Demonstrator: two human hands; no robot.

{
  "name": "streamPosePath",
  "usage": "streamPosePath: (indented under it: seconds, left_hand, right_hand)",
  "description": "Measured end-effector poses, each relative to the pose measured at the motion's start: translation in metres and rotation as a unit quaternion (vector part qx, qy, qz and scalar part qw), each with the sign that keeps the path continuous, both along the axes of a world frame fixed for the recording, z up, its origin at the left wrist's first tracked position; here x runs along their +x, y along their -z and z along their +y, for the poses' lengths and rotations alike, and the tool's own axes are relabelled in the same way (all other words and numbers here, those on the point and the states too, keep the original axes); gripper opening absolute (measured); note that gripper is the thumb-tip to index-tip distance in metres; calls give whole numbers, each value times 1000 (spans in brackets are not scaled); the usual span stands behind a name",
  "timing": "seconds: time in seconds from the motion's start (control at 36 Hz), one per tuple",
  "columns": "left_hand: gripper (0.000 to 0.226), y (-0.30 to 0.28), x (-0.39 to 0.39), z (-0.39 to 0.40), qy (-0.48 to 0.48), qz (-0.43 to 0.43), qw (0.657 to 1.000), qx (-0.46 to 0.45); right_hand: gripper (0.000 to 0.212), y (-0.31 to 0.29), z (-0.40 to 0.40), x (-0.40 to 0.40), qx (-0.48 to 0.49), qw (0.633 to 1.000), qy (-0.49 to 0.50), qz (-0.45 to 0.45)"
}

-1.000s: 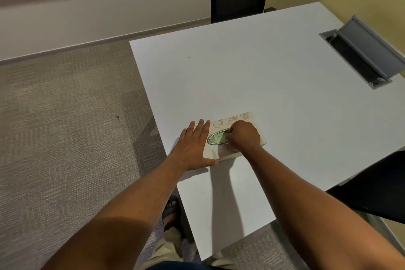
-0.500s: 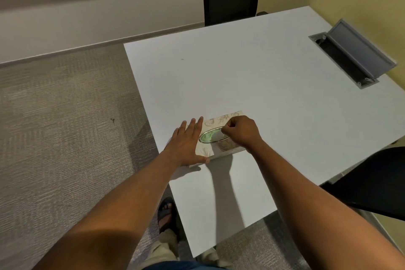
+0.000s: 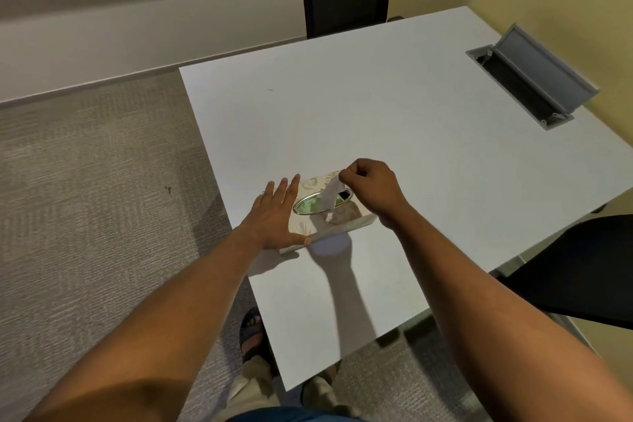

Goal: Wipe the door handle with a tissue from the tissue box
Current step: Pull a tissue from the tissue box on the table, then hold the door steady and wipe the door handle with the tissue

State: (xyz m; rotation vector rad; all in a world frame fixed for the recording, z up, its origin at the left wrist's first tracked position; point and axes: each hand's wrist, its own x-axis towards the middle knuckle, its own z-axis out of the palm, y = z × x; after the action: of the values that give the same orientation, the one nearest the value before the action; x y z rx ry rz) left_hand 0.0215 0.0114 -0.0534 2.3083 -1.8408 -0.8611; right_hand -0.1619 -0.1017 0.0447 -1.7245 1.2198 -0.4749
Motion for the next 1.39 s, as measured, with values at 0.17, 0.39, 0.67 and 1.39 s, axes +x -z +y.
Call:
streamPosePath:
  seconds: [0.17,0.39,0.67,1.39]
  left_hand:
    - [139,-5,-3,-3,1,-26,999,25]
    - [136,-37,-35,-8,-60,71,992,-81]
    - [62,-70,-94,-19,-87,166,972,-143]
    - [19,-139,-277,31,414,71,897,-138]
  right_hand:
    - [28,-3,-2,-11,63,996,19,-66]
    - [15,-5,0,-38,104,984,58,-135]
    - [11,-23,12,-66,111,964,135,-203]
    - [35,-52,230,-244,-201,900,376,91]
